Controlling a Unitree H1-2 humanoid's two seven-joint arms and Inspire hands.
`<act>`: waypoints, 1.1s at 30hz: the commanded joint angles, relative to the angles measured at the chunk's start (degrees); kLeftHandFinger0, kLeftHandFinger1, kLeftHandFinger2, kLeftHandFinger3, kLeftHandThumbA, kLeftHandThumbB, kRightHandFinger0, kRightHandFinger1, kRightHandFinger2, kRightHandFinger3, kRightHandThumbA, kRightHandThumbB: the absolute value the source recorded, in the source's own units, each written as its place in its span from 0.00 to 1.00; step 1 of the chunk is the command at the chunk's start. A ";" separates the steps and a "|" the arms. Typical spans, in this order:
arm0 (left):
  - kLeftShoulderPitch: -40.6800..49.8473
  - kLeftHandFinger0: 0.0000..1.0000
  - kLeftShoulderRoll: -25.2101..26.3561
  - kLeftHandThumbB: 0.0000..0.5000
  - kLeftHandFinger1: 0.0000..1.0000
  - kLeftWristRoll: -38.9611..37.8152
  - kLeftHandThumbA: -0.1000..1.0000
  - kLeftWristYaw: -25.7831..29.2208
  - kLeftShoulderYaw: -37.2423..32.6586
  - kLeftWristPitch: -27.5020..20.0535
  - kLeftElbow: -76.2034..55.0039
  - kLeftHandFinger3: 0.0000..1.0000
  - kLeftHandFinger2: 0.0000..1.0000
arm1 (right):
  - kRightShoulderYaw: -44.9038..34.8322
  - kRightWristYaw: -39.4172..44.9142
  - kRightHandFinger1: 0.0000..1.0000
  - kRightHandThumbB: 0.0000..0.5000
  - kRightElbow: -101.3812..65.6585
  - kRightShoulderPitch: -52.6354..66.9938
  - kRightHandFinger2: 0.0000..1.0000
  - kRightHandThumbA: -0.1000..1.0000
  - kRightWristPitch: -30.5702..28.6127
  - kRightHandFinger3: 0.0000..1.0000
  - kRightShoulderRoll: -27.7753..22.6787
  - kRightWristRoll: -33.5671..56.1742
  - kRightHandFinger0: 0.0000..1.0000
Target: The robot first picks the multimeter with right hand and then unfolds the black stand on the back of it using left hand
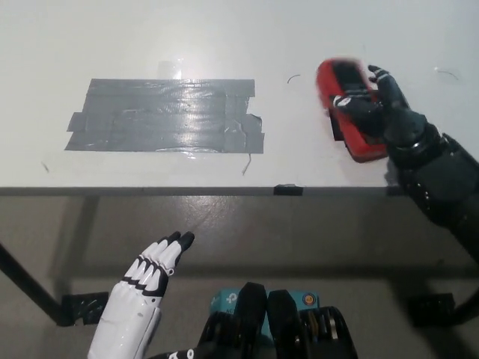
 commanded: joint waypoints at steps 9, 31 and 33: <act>-1.15 1.00 3.57 0.42 1.00 2.20 1.00 9.61 0.07 -5.16 -1.25 1.00 1.00 | 13.06 20.39 1.00 1.00 12.17 -15.03 1.00 0.73 -4.77 1.00 -3.63 -22.35 1.00; -18.25 1.00 1.93 0.28 1.00 -10.55 1.00 3.50 2.72 1.81 5.96 1.00 1.00 | -20.82 11.78 1.00 0.82 -62.44 -7.33 1.00 1.00 3.61 1.00 -24.00 -28.54 1.00; -19.37 1.00 1.97 0.24 1.00 -12.84 1.00 2.85 3.19 3.11 7.68 1.00 1.00 | -23.48 12.25 1.00 0.78 -71.42 -3.36 1.00 1.00 5.47 1.00 -24.43 -27.84 1.00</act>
